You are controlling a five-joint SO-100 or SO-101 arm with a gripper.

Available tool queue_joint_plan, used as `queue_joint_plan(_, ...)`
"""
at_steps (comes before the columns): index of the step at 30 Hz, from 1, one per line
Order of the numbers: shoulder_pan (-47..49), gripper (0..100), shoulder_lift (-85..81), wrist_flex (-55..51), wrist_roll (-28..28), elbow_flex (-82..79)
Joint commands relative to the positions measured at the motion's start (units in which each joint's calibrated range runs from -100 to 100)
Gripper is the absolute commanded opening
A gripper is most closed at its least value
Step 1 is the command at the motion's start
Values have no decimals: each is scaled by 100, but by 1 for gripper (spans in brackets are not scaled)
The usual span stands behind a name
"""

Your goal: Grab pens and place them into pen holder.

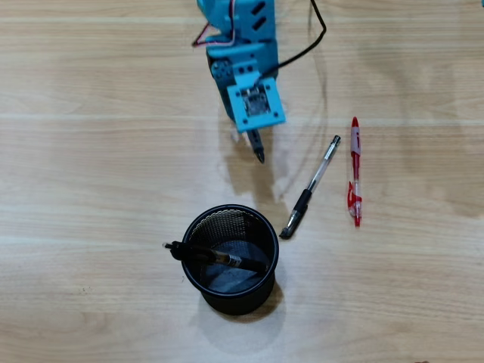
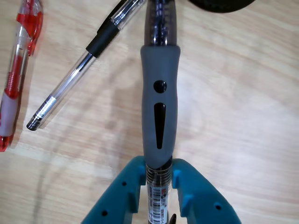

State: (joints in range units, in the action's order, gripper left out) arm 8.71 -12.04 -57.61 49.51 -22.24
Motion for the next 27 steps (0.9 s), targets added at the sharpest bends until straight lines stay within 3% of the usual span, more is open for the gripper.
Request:
queue_joint_plan(1, -103, 2, -967, 23, -26, -187)
queue_joint_plan(16, 60, 2, -1647, 316, -36, 1345)
queue_joint_plan(27, 78, 2, -1488, 4199, 0, 353)
